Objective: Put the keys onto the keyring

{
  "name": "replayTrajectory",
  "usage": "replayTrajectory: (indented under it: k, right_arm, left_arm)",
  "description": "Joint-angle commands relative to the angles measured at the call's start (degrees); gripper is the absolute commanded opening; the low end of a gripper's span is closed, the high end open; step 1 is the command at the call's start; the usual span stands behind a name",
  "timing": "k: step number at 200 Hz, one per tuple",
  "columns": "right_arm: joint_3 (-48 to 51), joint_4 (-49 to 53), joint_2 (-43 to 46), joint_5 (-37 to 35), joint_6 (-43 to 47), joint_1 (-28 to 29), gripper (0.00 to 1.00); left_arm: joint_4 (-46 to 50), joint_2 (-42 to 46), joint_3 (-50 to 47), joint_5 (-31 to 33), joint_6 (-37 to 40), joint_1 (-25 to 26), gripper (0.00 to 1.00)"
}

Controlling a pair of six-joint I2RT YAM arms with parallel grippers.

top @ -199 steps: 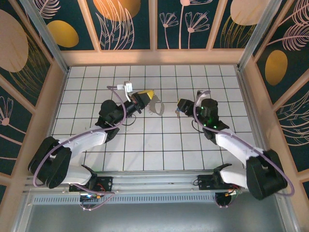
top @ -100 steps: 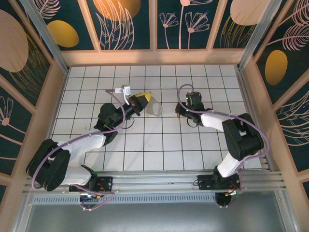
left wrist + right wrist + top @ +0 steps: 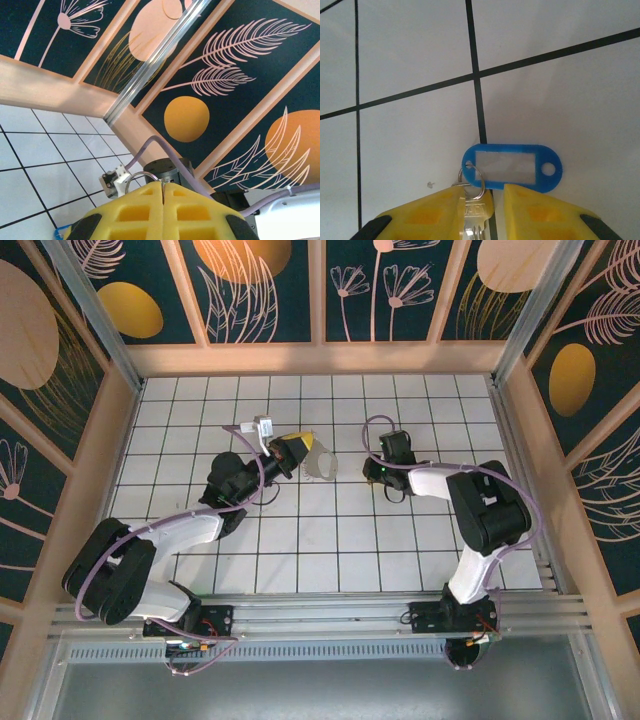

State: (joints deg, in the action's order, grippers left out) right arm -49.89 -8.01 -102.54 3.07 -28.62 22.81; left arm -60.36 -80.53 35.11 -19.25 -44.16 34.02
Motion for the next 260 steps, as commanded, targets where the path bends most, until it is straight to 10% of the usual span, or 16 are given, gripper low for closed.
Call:
replayTrajectory:
  k: [1, 75, 260]
  right_arm:
    - [-1.78, -1.12, -1.55, 1.06, 0.14, -0.48, 0.25]
    - [-2.25, -1.93, -2.68, 2.38, -0.03, -0.54, 0.00]
    - [14.77, -10.36, 22.84, 11.01, -3.55, -0.63, 0.00]
  left_arm:
    - [-4.51, 0.04, -0.21, -1.23, -0.69, -0.61, 0.00]
    - [-6.01, -1.05, -0.13, -1.98, -2.15, -0.75, 0.00]
    - [-7.99, -1.91, 0.13, -5.06, -3.74, -0.82, 0.00]
